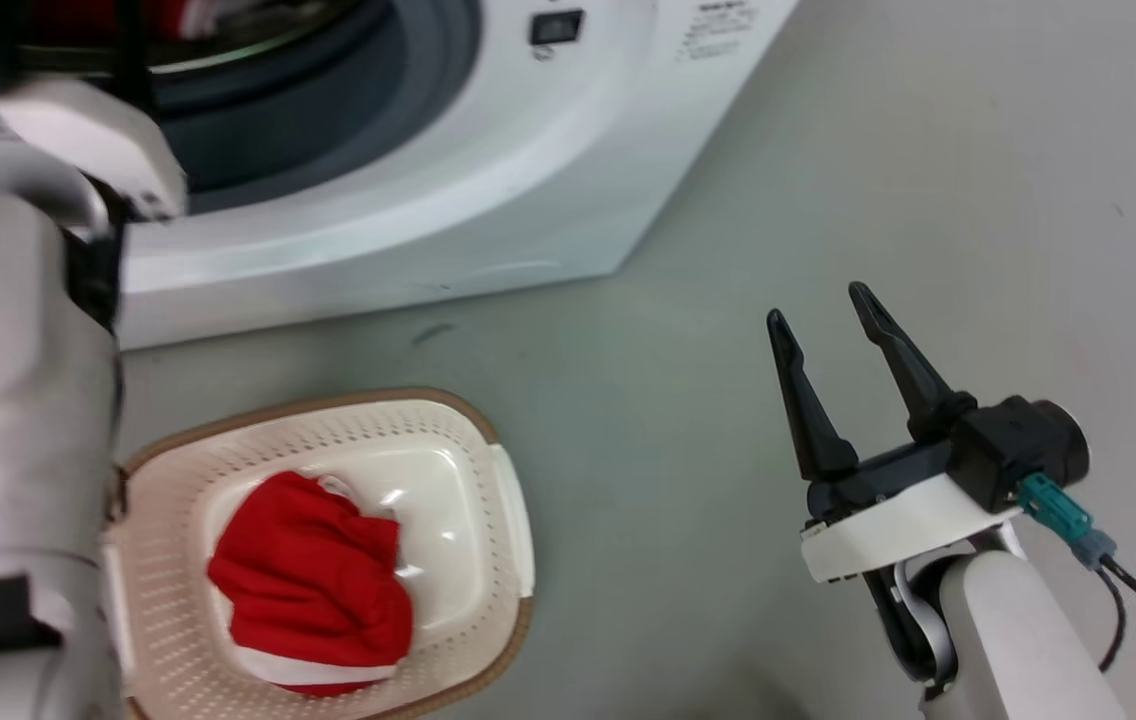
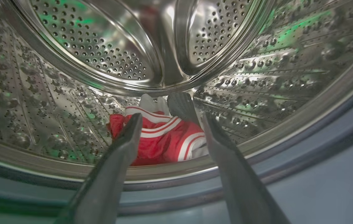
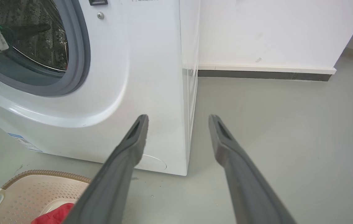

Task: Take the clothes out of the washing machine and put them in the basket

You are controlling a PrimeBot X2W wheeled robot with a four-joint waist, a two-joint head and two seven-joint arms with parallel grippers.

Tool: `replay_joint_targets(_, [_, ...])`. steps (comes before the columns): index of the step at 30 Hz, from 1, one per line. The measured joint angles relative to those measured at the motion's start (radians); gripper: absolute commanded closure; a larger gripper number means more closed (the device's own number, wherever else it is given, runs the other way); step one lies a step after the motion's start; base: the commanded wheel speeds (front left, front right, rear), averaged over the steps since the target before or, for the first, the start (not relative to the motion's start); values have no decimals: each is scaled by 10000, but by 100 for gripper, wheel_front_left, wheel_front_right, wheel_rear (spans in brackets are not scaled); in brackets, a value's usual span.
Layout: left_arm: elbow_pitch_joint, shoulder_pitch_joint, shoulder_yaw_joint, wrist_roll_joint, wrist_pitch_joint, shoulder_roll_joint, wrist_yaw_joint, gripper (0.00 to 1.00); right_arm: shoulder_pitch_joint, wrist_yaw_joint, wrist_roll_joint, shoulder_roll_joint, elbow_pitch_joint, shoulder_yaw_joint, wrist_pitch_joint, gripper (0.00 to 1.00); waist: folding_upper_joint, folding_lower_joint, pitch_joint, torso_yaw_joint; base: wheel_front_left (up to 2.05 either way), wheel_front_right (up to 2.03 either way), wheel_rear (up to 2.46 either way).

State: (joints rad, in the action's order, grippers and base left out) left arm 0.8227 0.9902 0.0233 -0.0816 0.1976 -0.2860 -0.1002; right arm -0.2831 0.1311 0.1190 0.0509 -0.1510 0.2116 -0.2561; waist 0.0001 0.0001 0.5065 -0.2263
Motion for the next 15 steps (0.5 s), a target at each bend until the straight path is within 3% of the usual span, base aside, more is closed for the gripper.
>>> replay_joint_targets(7, [1185, 1922, -366, 188, -1361, -876, -153, 0, -311, 0, 522, 4, -15, 341, -63, 0, 0, 1, 896, -779, 0, 0, 0])
replay_joint_targets(15, [2075, 3882, -1129, 320, -3672, -1712, -290, 0, -444, 0, 1053, 0, 267, 759, -71, 0, 0, 1, 1764, -1550, 0, 0, 0])
